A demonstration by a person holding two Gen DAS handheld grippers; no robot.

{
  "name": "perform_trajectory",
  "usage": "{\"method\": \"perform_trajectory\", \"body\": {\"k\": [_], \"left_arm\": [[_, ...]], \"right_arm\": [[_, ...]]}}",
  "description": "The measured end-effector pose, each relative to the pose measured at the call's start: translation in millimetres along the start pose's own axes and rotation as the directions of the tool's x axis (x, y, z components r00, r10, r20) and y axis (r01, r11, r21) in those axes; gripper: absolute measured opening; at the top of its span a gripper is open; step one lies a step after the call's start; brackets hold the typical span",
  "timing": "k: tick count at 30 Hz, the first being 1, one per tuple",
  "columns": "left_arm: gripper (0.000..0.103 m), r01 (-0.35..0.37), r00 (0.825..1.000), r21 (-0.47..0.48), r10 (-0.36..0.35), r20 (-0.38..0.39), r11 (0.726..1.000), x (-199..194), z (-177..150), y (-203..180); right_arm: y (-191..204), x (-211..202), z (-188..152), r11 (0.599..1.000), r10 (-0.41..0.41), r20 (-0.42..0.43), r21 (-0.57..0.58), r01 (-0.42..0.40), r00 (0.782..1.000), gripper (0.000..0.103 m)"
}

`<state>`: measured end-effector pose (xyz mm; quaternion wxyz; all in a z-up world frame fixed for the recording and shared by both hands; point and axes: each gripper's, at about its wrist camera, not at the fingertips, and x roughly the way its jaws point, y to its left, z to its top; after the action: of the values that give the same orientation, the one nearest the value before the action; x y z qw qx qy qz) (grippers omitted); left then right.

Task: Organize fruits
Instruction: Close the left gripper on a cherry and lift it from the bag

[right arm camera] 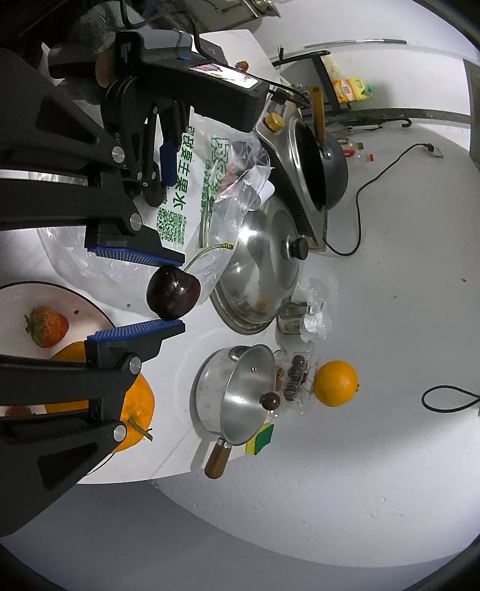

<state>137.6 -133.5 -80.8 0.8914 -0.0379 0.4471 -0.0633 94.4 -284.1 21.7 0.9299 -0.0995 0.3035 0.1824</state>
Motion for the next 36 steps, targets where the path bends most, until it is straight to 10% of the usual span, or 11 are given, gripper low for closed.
{"method": "perform_trajectory", "body": {"k": [36], "left_arm": [[0.029, 0.015, 0.992, 0.079, -0.024, 0.123, 0.997, -46.1, 0.1, -14.8]], "right_arm": [[-5.2, -26.0, 2.3, 1.000, -0.025, 0.034, 0.002, 0.025, 0.999, 0.031]]}}
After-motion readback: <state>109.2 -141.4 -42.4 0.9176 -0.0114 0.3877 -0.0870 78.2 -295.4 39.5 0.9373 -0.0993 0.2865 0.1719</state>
